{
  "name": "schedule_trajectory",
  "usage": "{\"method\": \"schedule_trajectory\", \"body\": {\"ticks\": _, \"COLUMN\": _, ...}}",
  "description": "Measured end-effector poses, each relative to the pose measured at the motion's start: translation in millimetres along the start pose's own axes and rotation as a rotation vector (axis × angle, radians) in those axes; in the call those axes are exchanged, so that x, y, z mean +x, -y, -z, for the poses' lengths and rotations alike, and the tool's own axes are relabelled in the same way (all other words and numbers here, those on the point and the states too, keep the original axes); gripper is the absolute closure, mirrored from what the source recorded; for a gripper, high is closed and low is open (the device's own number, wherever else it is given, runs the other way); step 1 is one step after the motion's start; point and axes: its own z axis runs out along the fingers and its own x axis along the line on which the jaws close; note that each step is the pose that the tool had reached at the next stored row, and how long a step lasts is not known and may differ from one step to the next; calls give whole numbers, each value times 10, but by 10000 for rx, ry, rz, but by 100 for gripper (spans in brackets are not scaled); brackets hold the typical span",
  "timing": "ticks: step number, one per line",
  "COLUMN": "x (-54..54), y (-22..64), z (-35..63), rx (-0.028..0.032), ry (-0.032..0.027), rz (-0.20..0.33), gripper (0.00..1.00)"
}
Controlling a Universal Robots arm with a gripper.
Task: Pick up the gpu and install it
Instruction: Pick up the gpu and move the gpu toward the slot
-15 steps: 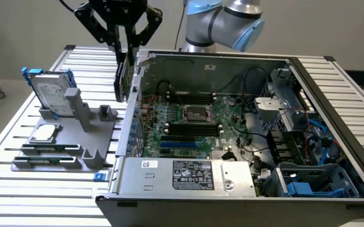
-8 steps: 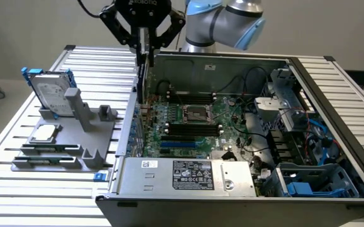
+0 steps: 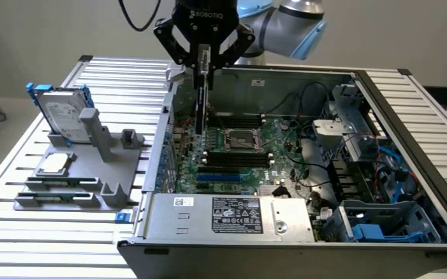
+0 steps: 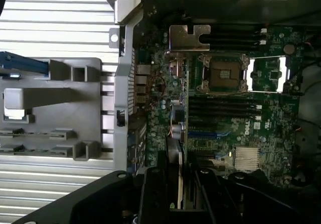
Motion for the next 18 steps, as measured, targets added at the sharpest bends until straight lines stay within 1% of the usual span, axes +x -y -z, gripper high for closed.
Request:
{"method": "schedule_trajectory", "body": {"ticks": 3, "x": -123, "y": 3, "z": -50, "rx": -2, "ry": 1, "rz": -33, "gripper": 73}}
{"method": "schedule_trajectory", "body": {"ticks": 13, "x": -426, "y": 3, "z": -208, "rx": -10, "ry": 4, "rz": -245, "gripper": 73}}
{"method": "schedule_trajectory", "body": {"ticks": 15, "x": -466, "y": -8, "z": -243, "rx": -11, "ry": 5, "rz": -268, "gripper": 73}}
{"method": "schedule_trajectory", "body": {"ticks": 18, "x": -491, "y": -55, "z": -299, "rx": -12, "ry": 5, "rz": -285, "gripper": 73}}
